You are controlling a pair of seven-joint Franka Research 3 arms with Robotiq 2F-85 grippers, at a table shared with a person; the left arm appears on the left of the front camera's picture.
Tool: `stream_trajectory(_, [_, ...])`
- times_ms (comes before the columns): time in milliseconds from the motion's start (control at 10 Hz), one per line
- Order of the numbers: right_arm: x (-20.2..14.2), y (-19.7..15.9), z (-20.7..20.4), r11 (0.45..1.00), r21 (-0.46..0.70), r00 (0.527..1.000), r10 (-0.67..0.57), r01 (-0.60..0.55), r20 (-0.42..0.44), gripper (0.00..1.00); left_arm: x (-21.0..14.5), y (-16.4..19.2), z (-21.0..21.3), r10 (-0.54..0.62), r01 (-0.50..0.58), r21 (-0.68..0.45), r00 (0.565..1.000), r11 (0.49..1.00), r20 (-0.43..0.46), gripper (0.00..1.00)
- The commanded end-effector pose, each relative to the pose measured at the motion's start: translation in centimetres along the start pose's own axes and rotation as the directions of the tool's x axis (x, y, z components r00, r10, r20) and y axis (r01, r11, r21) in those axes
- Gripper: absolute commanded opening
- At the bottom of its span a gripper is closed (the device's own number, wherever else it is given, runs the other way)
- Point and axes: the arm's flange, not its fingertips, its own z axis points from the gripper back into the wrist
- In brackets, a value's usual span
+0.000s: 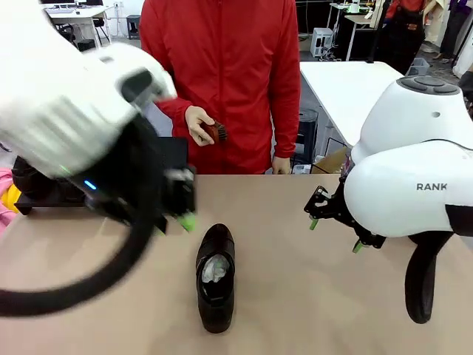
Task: Organize the shoes by placing them on the stand.
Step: Place the Shoe from the middle of the table onto the Shoes Stand.
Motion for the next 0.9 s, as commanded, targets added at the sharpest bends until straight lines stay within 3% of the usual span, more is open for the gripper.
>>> stream_trajectory(0, [-1.6, 1.8, 0.6, 0.996, 0.031, 0.997, 0.079, -0.079, -0.009, 1.0, -0.1, -1.9, -5.1, 0.078, -0.079, 0.05, 0.997, 0.996, 0.008, 0.4])
stream_trajectory(100, [-1.6, 1.8, 0.6, 0.996, 0.031, 0.997, 0.079, -0.079, -0.009, 1.0, -0.4, -2.9, -7.4, 0.083, -0.084, 0.036, 0.996, 0.996, 0.036, 0.4])
stream_trajectory(300, [-1.6, 1.8, 0.6, 0.996, 0.031, 0.997, 0.079, -0.079, -0.009, 1.0, -0.9, -3.8, -11.9, 0.043, -0.043, 0.022, 0.999, 0.999, -0.002, 0.4])
stream_trajectory(800, [-1.6, 1.8, 0.6, 0.996, 0.031, 0.997, 0.079, -0.079, -0.009, 1.0, -0.2, -4.6, -17.2, 0.015, -0.012, 0.08, 0.999, 0.997, -0.039, 0.4])
